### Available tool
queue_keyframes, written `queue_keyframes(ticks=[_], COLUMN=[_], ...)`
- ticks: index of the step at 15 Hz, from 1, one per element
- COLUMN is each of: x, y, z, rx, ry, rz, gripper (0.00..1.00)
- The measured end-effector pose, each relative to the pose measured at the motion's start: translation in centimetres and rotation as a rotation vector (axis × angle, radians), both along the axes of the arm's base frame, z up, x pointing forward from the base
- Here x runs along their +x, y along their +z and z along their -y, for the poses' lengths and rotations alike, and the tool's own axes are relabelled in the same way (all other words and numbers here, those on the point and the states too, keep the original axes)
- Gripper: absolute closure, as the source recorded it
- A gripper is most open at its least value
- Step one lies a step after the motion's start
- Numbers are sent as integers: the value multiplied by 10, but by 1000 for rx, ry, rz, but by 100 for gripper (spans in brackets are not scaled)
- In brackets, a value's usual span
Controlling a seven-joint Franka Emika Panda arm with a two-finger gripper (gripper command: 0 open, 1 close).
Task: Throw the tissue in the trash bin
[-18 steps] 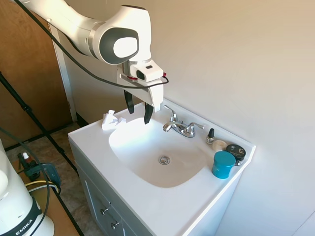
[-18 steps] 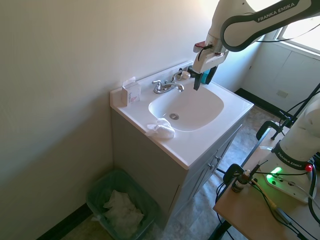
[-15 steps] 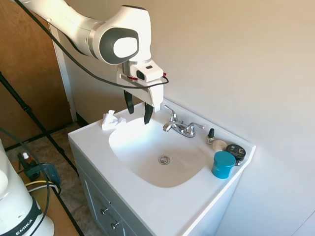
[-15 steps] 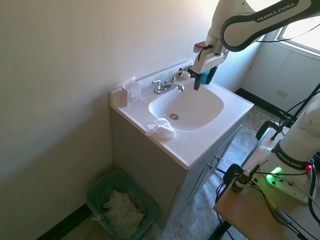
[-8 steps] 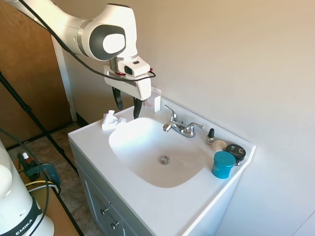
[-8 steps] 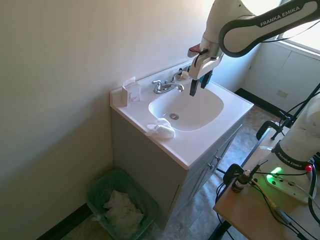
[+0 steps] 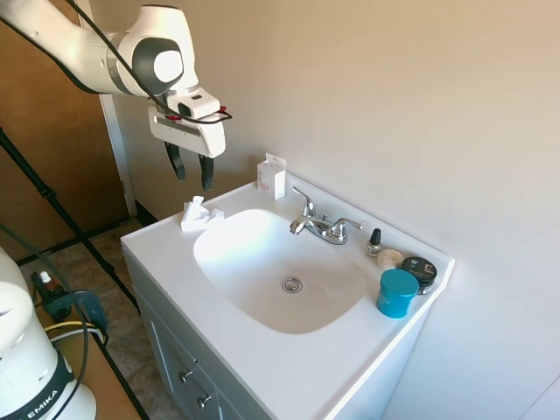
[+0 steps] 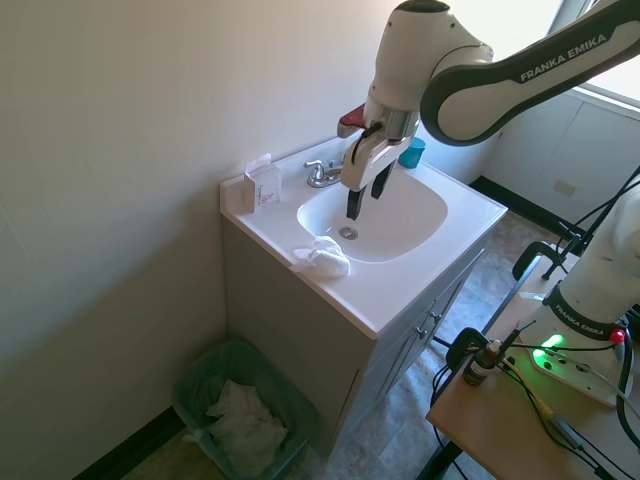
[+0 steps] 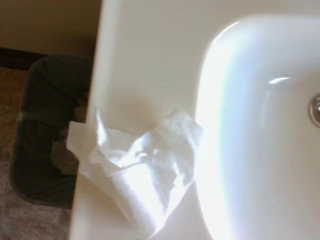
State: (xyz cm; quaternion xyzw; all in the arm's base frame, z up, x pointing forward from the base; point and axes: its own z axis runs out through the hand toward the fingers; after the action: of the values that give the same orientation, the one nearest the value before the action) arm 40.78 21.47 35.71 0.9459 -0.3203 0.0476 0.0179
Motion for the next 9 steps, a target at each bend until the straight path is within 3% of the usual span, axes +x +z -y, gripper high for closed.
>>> queue_keyframes(ticks=[9], x=[33], y=[-78], z=[-40], rx=[-28], ry=[37], rz=[-60], gripper=[0])
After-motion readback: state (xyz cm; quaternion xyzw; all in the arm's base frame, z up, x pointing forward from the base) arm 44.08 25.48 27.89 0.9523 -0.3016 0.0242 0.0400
